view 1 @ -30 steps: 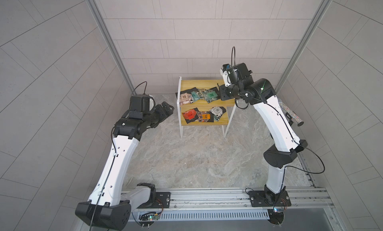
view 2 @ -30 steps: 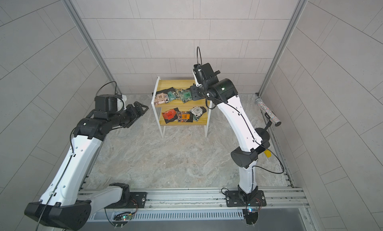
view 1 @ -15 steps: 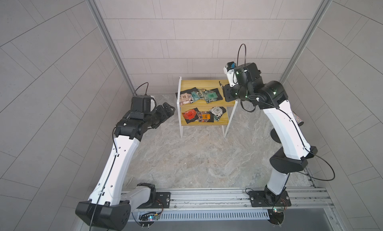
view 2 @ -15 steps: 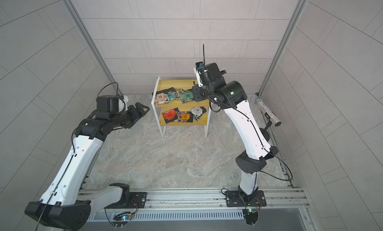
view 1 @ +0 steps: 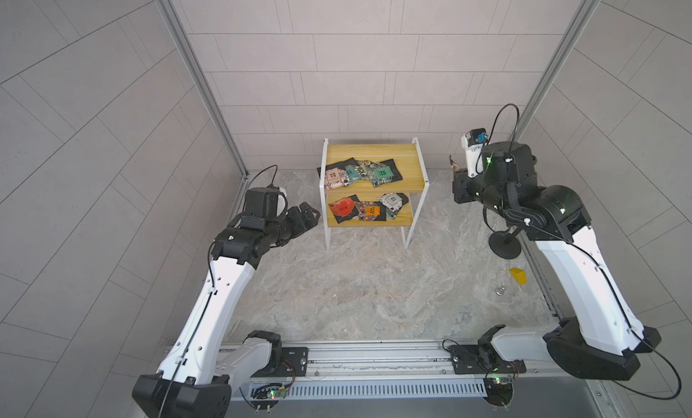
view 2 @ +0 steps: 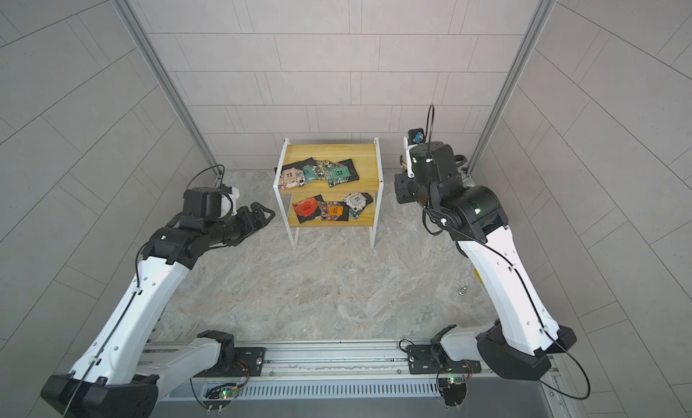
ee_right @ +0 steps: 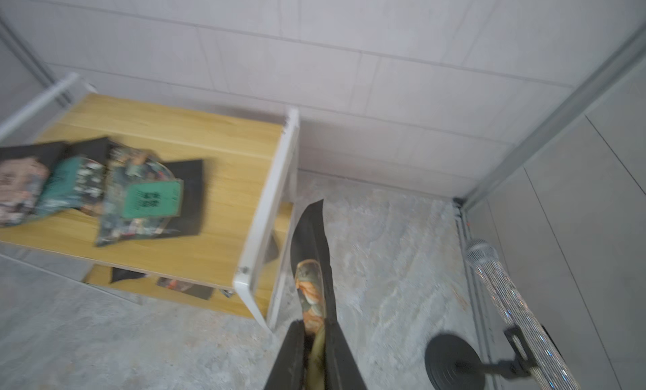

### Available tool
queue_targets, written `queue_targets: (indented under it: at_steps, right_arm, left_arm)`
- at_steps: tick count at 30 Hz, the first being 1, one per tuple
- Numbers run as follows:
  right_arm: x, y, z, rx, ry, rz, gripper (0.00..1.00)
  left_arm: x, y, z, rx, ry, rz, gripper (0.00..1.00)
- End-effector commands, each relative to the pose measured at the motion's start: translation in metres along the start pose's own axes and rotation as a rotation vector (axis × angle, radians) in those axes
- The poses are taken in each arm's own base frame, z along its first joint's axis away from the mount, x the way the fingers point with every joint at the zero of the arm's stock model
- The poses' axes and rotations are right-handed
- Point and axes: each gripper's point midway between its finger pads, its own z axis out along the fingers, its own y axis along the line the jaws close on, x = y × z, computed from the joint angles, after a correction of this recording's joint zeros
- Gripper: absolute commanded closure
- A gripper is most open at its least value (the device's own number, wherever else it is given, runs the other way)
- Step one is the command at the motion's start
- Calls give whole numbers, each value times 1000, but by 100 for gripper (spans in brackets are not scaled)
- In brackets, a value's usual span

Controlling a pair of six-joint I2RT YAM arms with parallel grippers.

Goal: Remove the tea bags from the shelf
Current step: Place the tea bag at the center of the board.

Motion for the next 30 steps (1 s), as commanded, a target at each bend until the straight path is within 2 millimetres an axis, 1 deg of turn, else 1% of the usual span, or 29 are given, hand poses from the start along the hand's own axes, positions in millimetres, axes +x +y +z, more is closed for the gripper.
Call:
queue_targets:
  at_steps: [1,3,5,9,14,17,20,24,27,30]
  right_arm:
    - [19,-28,18,72,1,108,85]
    - [40,-36,37,89,29,145,85]
    - [67,-40,61,112,72,164,85]
    - [116,-41,105,155,153,192,86]
    - [171,-40,152,199,236,230,86]
    - [201,-40,177,231,300,238,85]
    - [217,-36,194,238,356,239,85]
    - [231,-36,216,263,396,217,83]
    - [242,-36,229,277,424,203,82]
    - [254,-30,240,265,467,201,81]
  left_arm:
    - [12,12,7,-19,9,27,11]
    - [20,18,14,-24,27,22,11]
    - [27,26,21,-31,35,19,11]
    - [40,40,34,-52,64,3,11]
    - [54,51,46,-52,97,-27,11]
    - [59,56,52,-52,102,-38,11]
    - [63,59,56,-57,121,-44,11]
    - [67,64,58,-70,128,-44,11]
    - [68,66,60,-76,130,-44,11]
    - [69,68,61,-84,134,-48,11]
